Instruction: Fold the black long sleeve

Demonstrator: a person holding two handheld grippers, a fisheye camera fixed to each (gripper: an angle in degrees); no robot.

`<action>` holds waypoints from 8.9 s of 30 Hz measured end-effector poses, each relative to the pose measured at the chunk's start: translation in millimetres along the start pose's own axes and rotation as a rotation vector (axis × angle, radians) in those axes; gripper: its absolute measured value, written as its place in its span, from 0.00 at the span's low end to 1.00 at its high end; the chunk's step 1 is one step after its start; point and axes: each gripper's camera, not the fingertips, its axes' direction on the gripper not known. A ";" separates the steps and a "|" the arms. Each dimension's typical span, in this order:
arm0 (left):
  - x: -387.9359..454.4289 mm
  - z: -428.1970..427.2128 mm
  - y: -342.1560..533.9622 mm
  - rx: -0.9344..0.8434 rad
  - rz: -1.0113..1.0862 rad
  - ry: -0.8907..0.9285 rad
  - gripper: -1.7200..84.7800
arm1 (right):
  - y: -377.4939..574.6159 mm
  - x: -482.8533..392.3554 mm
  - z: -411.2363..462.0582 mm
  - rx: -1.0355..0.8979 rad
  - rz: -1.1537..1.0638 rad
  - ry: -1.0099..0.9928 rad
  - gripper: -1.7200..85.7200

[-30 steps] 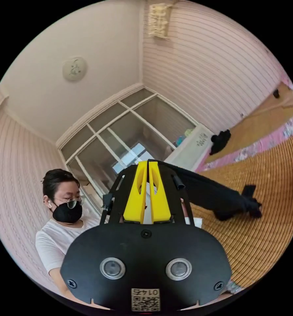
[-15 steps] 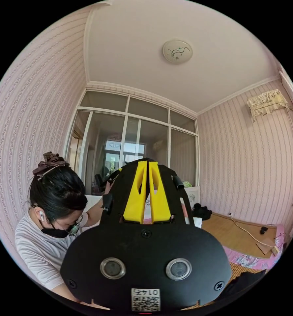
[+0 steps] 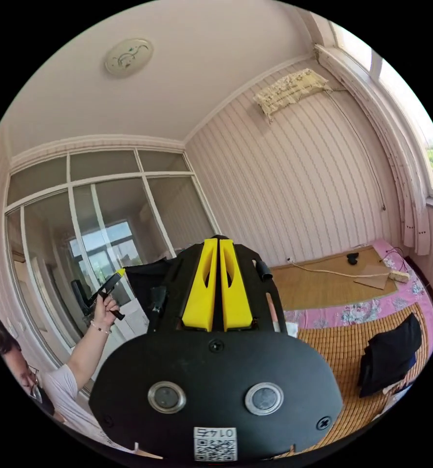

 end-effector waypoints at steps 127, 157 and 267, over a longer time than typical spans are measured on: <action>-21.2 122.2 639.6 -1.579 -0.122 0.094 0.01 | 544.3 176.3 190.9 -1.266 0.400 0.487 0.02; 77.4 211.4 586.7 -1.202 -0.030 0.318 0.08 | 348.4 221.4 154.7 -0.954 0.296 0.411 0.10; 245.0 796.2 655.0 -1.384 0.023 0.379 0.01 | 291.3 386.7 141.8 -1.198 0.667 0.985 0.01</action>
